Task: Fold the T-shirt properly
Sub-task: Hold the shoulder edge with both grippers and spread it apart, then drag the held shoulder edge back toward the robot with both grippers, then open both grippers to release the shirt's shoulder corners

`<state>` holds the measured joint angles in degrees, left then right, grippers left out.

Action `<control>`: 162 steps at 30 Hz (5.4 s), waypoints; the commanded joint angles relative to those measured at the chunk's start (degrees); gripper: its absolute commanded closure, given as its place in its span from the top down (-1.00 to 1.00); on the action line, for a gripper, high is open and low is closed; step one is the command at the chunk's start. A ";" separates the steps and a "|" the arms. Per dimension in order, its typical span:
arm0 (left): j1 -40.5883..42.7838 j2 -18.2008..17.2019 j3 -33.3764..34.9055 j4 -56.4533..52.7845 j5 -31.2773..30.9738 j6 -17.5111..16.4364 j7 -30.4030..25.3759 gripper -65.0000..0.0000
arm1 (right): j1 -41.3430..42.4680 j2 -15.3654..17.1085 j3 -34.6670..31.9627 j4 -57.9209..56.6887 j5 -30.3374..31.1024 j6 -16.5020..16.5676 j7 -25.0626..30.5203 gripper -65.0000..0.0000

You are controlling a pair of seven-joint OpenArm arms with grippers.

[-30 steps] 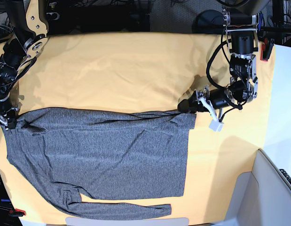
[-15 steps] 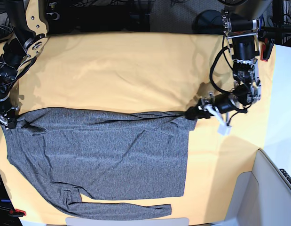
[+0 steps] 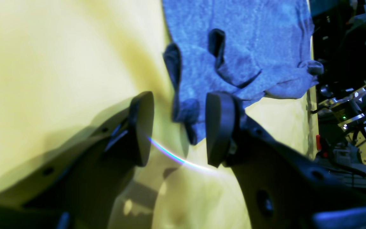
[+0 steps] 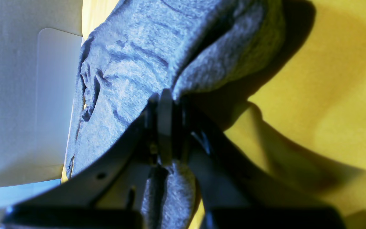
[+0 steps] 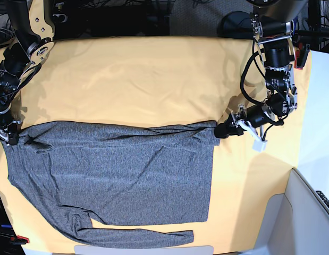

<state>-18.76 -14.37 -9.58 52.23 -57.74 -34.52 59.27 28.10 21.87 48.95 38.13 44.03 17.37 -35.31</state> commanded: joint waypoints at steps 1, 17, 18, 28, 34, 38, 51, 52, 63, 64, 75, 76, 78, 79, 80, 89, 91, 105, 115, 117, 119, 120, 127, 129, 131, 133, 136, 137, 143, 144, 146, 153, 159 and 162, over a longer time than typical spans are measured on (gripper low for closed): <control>-0.97 0.52 0.22 0.48 0.02 0.11 0.73 -0.19 | 0.25 0.59 0.06 0.16 0.06 -0.62 -0.25 -0.97; -2.64 4.66 0.31 0.48 0.11 0.19 0.82 -0.19 | -0.71 0.51 0.06 0.51 0.06 -0.62 -0.34 -0.97; -2.64 4.66 0.31 0.48 0.11 0.19 0.73 -0.21 | -0.80 0.51 0.06 0.51 0.06 -0.62 -0.34 -0.97; -2.55 3.78 0.31 0.83 0.02 0.19 1.17 -0.98 | -2.21 0.59 0.06 0.68 0.06 -0.62 -0.34 -1.00; -1.76 2.37 0.31 3.29 0.02 0.19 1.53 -0.98 | -3.79 1.03 0.06 1.04 0.06 -0.62 -0.43 -1.00; 1.14 1.23 -0.13 7.42 -0.07 0.19 4.52 -0.98 | -6.16 1.65 0.06 4.46 0.06 -0.62 -2.27 -1.00; 10.19 -2.46 -0.39 16.65 -0.16 0.19 6.80 -0.98 | -14.69 1.74 0.24 12.38 0.15 -0.62 -7.28 -1.00; 10.72 -2.99 -0.39 16.74 -0.16 0.19 6.80 -0.98 | -15.31 1.82 0.24 12.90 0.15 -0.62 -7.37 -1.00; 18.63 -4.75 -6.46 25.88 -0.16 0.19 10.58 -0.98 | -21.11 6.04 0.50 14.66 0.50 -0.62 -15.46 -1.00; 18.98 -4.75 -7.34 26.67 -0.16 0.11 11.28 -0.98 | -21.99 6.22 0.50 14.66 0.50 -0.62 -15.46 -1.00; 26.72 -4.84 -11.21 32.48 -0.07 0.11 12.08 -0.98 | -30.60 5.17 0.50 19.94 0.58 -0.53 -15.55 -1.00; 26.98 -4.84 -11.21 32.48 -0.07 0.11 12.08 -0.98 | -31.48 4.64 0.50 20.99 0.58 -0.53 -15.55 -1.00; 27.78 -4.84 -11.21 32.48 -0.07 0.11 12.08 -0.98 | -33.15 4.20 0.50 23.19 0.58 -0.53 -16.43 -1.00; 27.95 -4.84 -11.21 32.48 -0.07 0.11 11.99 -0.98 | -33.77 4.11 0.50 24.16 0.58 -0.53 -17.04 -1.00; 28.21 -4.84 -11.21 32.48 -0.07 0.11 11.90 -0.98 | -34.47 4.11 0.59 25.04 0.58 -0.53 -17.83 -1.00; 30.94 -4.84 -11.21 32.48 -0.16 0.02 11.55 -0.98 | -38.78 0.07 8.24 31.89 0.76 -0.53 -26.45 -1.00; 31.73 -4.66 -11.21 32.48 -0.16 0.02 11.46 -0.98 | -39.83 -0.73 8.15 33.65 0.76 -0.53 -26.80 -1.00; 37.45 -3.26 -11.29 38.54 -0.24 -0.16 11.28 -0.98 | -40.89 -2.40 7.89 35.85 0.58 -0.44 -26.98 -1.00; 39.38 -2.73 -11.29 39.33 -0.24 -0.16 11.28 -0.98 | -39.92 -2.31 3.05 35.85 0.50 -0.44 -26.71 -1.00; 39.99 -2.73 -11.29 39.33 -0.24 -0.16 11.20 -0.98 | -39.92 -2.40 2.44 35.85 0.50 -0.44 -26.62 -1.00; 39.99 -2.73 -11.38 39.33 -0.24 -0.16 11.02 -0.98 | -39.83 -2.48 2.17 35.58 0.50 -0.44 -26.62 -1.00; 39.99 -2.73 -11.38 39.33 -0.24 -0.16 10.49 -0.98 | -39.83 -2.48 2.08 35.50 0.50 -0.44 -26.62 -1.00; 40.96 -2.82 -11.29 39.07 -0.07 -0.16 8.30 -0.98 | -39.83 -2.48 2.08 35.41 0.50 -0.44 -26.62 -1.00; 40.87 -2.82 -11.29 38.98 -0.07 -0.16 8.30 -0.98 | -39.92 -2.48 2.08 35.41 0.41 -0.44 -26.62 -1.00; 40.87 -2.82 -11.29 38.98 -0.07 -0.16 8.30 -0.93 | -39.92 -2.48 2.08 35.32 0.41 -0.44 -26.62 -1.00; 40.87 -2.82 -11.29 38.98 -0.07 -0.16 8.30 -0.82 | -39.92 -2.48 2.08 35.32 0.41 -0.44 -26.80 -1.00; 40.87 -2.82 -11.29 38.98 -0.07 -0.16 8.21 -0.65 | -40.01 -2.48 2.08 35.32 0.41 -0.53 -26.89 -1.00; 40.87 -2.82 -11.29 38.98 -0.07 -0.16 8.21 -0.60 | -40.01 -2.48 2.08 35.32 0.41 -0.53 -26.98 -1.00; 40.87 -2.82 -11.29 38.98 0.02 -0.16 8.12 -0.57 | -40.36 -2.48 2.08 35.32 0.41 -0.53 -27.06 -1.00; 40.87 -2.82 -11.29 38.98 0.02 -0.16 8.12 -0.57 | -40.36 -2.48 2.08 35.32 0.41 -0.53 -27.06 -1.00; 40.87 -2.82 -11.29 38.98 0.02 -0.16 8.12 -0.57 | -40.45 -2.48 2.08 35.32 0.41 -0.53 -27.06 -1.00; 40.79 -3.08 -11.29 38.98 0.02 -0.16 8.12 -0.57 | -40.71 -2.48 2.00 35.32 0.58 -0.53 -28.56 -0.83; 40.79 -2.90 -11.29 38.98 0.02 -0.16 8.12 -0.57 | -40.36 -3.27 2.17 35.32 0.58 -0.53 -30.05 -0.27; 40.79 -2.90 -11.29 38.98 0.02 -0.16 8.12 -0.57 | -40.36 -3.27 2.17 35.32 0.58 -0.53 -30.05 -0.25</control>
<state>21.87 -16.38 -20.51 90.89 -60.01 -35.20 66.98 -11.25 19.81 51.99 74.63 50.17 18.70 -57.08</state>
